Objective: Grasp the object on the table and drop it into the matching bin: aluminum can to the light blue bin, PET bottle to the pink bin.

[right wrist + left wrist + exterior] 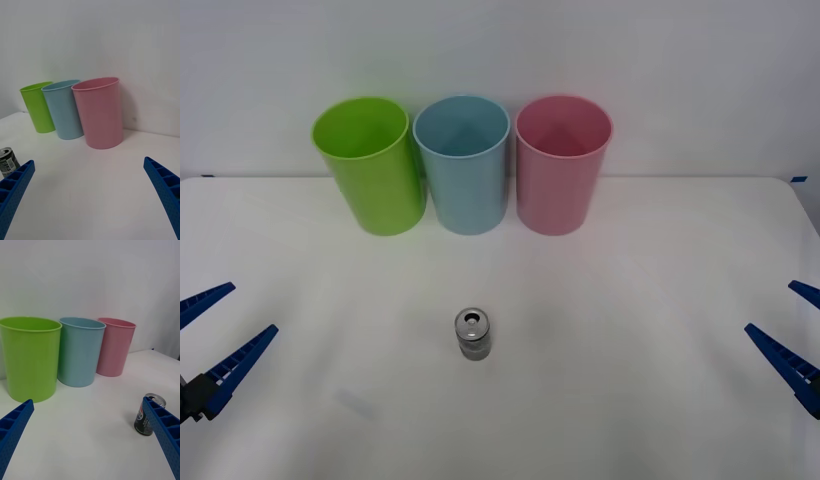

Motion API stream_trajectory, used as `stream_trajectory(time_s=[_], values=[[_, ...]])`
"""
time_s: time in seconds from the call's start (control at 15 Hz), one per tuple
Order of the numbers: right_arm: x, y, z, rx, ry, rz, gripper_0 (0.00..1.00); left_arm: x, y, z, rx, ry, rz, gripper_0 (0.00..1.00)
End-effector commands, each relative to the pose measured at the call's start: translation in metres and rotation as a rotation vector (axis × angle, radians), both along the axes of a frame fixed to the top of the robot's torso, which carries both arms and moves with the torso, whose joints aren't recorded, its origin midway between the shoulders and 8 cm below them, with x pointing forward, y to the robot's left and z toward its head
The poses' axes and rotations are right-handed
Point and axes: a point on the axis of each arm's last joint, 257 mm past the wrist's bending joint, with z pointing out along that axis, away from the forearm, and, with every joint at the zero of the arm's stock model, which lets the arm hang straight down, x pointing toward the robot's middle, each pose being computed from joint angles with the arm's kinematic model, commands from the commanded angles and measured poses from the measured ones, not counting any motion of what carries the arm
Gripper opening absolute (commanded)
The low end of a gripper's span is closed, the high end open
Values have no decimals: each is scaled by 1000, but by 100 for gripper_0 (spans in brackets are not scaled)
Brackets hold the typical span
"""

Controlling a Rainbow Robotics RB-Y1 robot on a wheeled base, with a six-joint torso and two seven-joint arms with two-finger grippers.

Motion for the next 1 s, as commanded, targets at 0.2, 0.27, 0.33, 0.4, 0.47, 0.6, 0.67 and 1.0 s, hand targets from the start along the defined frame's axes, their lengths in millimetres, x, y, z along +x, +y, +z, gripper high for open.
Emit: stream_trajectory(time_s=[0.2,0.27,0.33,0.4,0.47,0.6,0.67,1.0], values=[[6,3,4,-2,-14,4,100,0,0,0,0,0,0,100],[8,4,9,-13,-24,12,100,0,0,0,0,0,0,100],[9,7,8,-11,-18,18,100,0,0,0,0,0,0,100],[10,9,7,-12,-19,20,100,0,0,0,0,0,0,100],[11,12,5,-12,-16,22,100,0,0,0,0,0,0,100],[15,24,-3,-23,-1,41,100,0,0,0,0,0,0,100],[16,29,-8,-27,8,50,100,0,0,0,0,0,0,100],[23,65,-43,-34,68,119,100,0,0,0,0,0,0,100]])
